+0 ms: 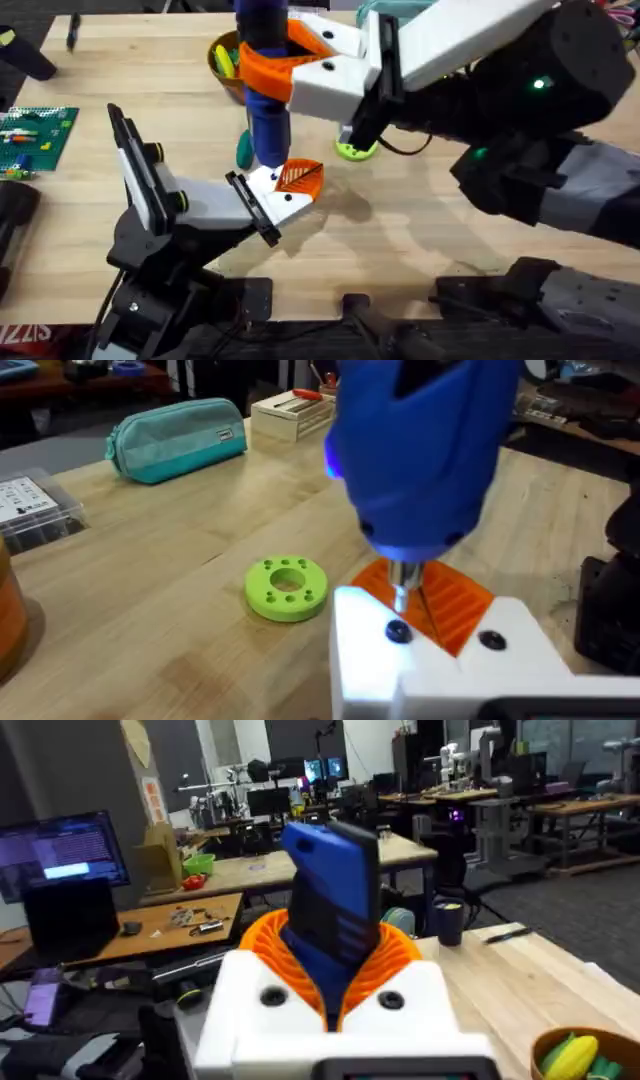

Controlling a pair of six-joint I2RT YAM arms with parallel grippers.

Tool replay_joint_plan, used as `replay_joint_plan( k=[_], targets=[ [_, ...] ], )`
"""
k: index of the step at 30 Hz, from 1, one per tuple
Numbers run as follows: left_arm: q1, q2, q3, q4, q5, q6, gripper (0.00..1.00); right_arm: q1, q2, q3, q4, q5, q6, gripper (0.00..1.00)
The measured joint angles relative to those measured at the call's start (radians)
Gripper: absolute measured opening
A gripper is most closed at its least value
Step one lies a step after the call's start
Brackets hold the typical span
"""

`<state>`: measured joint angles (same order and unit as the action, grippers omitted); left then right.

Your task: Pick up the gripper from the table and insert it into the empty holder that is missing its gripper. Then pick up a screw, insert it into the mounting hole, and use the screwdriver to tighten it. Finally, clean up the table by picking up the vegetable and placing it into the bucket.

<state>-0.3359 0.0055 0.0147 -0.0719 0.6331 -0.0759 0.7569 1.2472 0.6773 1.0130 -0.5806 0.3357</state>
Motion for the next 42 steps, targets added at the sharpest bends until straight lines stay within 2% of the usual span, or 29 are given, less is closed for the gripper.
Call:
replay_joint_plan(
  k=[42],
  targets=[
    [0.000, 0.000, 0.000, 0.000, 0.000, 0.000, 0.017, 0.012, 0.008, 0.000, -0.022, 0.008, -0.029, 0.046]
  ],
)
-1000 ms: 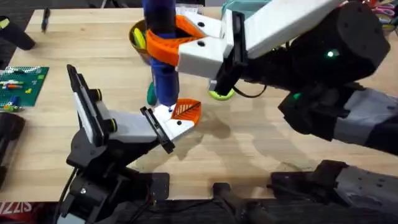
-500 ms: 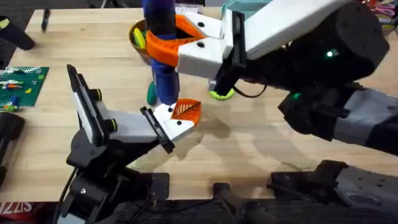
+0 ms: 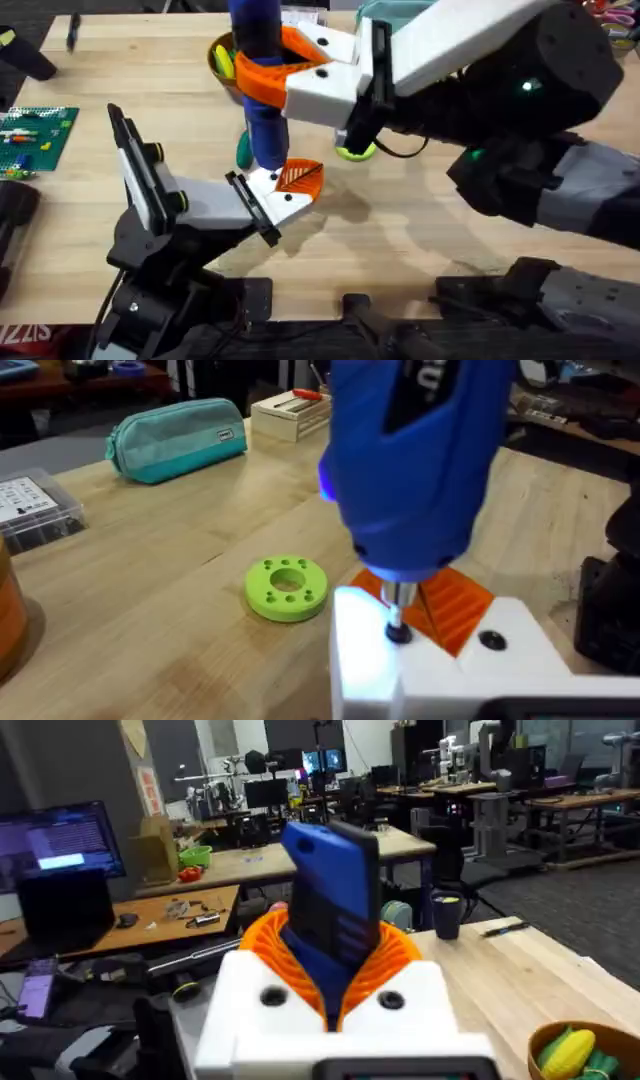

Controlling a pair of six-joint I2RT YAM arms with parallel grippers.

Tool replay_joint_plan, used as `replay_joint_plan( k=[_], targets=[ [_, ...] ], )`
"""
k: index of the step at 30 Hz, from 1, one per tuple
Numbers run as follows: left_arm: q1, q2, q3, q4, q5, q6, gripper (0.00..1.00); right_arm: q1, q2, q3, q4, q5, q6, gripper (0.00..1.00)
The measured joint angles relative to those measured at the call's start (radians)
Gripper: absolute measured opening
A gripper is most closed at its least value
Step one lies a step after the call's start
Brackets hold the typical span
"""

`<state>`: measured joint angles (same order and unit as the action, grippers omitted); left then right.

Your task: Pick up the gripper from the table and insert it into the empty holder that is missing its gripper. Then pick up a screw, insert it into the mounting hole, and use the screwdriver to tighten it. Finally, clean up the table by picking up the vegetable and placing it into the bucket.

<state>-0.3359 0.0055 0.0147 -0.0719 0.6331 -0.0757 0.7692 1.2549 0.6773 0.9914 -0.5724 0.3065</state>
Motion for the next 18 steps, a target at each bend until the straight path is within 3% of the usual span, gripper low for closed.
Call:
replay_joint_plan(
  k=[18],
  targets=[
    [0.000, 0.000, 0.000, -0.001, 0.000, -0.004, 0.017, 0.000, 0.000, 0.000, -0.025, 0.006, 0.001, 0.045]
  ],
)
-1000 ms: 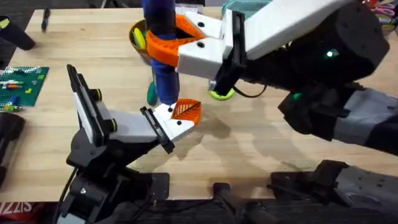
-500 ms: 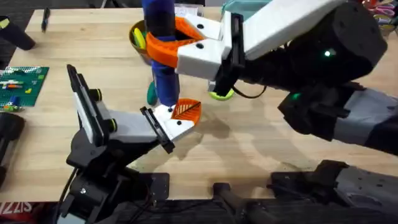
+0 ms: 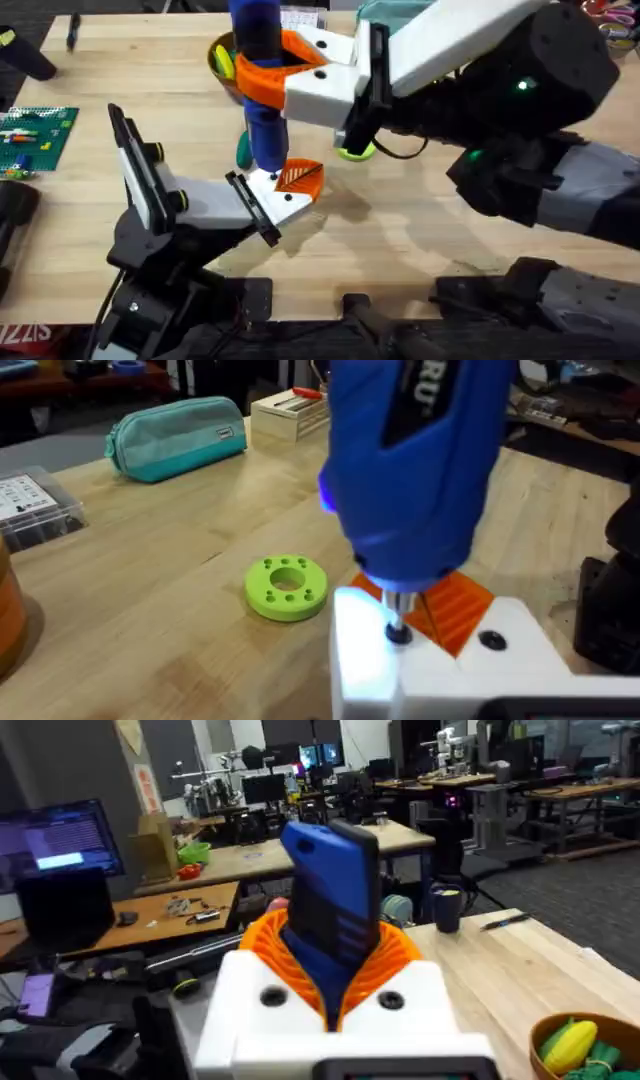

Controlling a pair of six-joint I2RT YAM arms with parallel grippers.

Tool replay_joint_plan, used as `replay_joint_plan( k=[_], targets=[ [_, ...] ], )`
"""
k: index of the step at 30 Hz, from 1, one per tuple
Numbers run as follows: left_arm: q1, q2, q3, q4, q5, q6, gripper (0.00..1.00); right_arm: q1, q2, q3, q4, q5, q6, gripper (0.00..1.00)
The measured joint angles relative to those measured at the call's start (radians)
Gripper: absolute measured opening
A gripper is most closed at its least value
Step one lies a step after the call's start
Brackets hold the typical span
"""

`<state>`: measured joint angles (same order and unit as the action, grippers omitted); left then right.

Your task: Pick up the gripper from the table and insert it into the empty holder that is missing its gripper. Then pick up a screw, insert it into the mounting hole, and use the screwdriver to tighten it. Finally, clean up the table by picking up the vegetable and placing it into the bucket.

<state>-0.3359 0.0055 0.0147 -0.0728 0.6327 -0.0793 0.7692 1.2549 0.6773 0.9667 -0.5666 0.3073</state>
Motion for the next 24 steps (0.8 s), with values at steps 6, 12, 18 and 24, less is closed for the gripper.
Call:
replay_joint_plan(
  k=[6, 12, 18, 24],
  targets=[
    [0.000, 0.000, 0.000, 0.000, 0.001, -0.007, 0.018, 0.002, 0.000, 0.000, -0.002, 0.002, 0.000, 0.045],
    [0.000, 0.000, 0.000, 0.000, 0.000, -0.007, 0.018, 0.002, 0.000, 0.000, -0.003, 0.005, 0.000, 0.045],
    [0.000, 0.000, 0.000, 0.000, 0.000, -0.007, 0.017, 0.002, 0.000, 0.000, -0.001, 0.004, 0.000, 0.045],
    [0.000, 0.000, 0.000, 0.001, 0.000, -0.006, 0.018, 0.002, 0.003, -0.002, 0.145, 0.003, 0.001, 0.048]
  ],
)
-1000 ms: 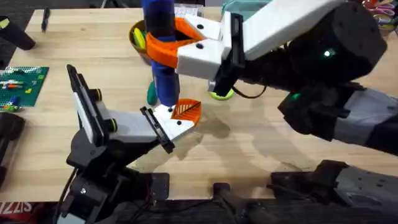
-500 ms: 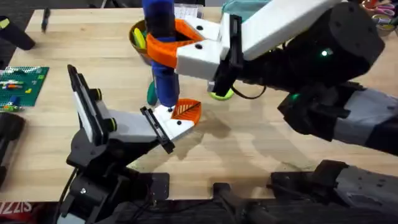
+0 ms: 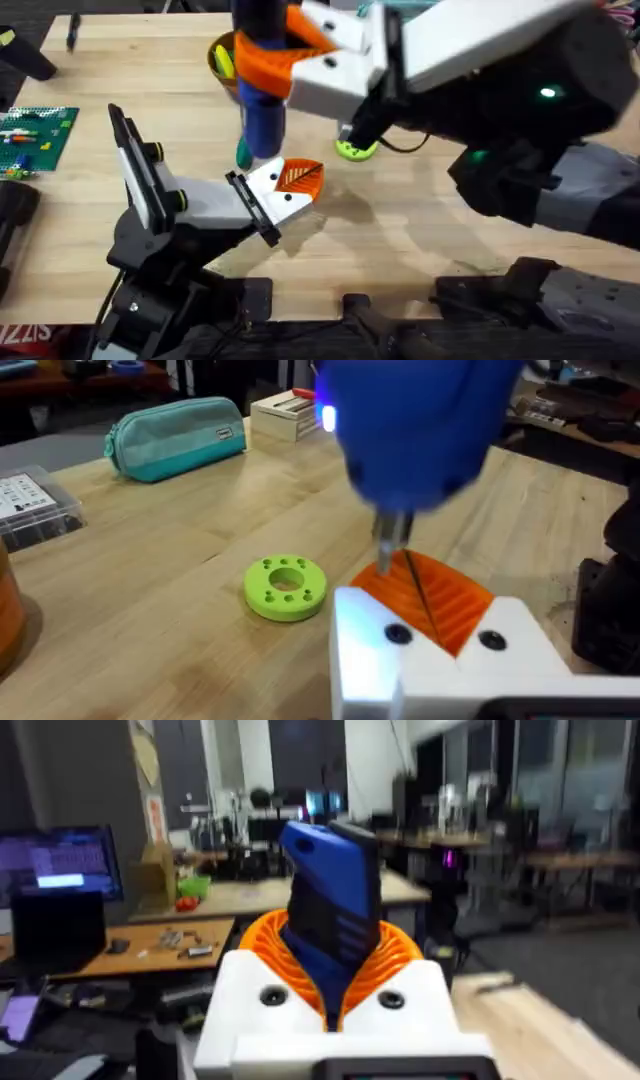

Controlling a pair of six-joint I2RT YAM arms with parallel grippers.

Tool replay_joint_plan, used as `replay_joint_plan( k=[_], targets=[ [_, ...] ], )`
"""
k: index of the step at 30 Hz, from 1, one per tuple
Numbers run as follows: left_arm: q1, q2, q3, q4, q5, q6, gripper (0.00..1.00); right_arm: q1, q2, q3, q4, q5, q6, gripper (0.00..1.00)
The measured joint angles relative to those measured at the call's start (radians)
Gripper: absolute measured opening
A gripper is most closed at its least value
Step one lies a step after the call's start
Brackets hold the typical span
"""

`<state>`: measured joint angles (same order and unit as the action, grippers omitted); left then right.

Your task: Pick up the gripper from the table and insert it into the empty holder that is missing its gripper. Then pick up a screw, insert it into the mounting hole, and use the screwdriver to tighten it. Finally, clean up the table by picking up the vegetable and placing it into the bucket.

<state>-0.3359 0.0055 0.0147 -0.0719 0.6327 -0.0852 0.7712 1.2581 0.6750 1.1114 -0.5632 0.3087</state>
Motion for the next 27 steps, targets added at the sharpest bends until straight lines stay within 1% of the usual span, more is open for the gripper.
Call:
replay_joint_plan(
  k=[3, 6, 15, 21, 27],
  targets=[
    [0.000, 0.000, 0.000, 0.000, 0.000, 0.002, 0.017, 0.000, -0.002, 0.000, 0.070, -0.001, 0.001, 0.048],
    [0.000, 0.000, 0.000, 0.000, 0.000, 0.002, 0.017, 0.000, -0.002, 0.000, 0.078, -0.002, 0.001, 0.047],
    [0.000, 0.000, 0.000, 0.000, 0.000, 0.002, 0.017, 0.000, -0.002, 0.000, 0.048, -0.002, 0.001, 0.046],
    [0.000, 0.000, 0.000, 0.000, 0.000, 0.002, 0.017, 0.000, -0.002, 0.000, -0.022, -0.002, 0.001, 0.045],
    [0.000, 0.000, 0.000, 0.000, 0.000, 0.002, 0.019, 0.000, -0.002, 0.000, -0.030, -0.002, 0.001, 0.045]
  ],
)
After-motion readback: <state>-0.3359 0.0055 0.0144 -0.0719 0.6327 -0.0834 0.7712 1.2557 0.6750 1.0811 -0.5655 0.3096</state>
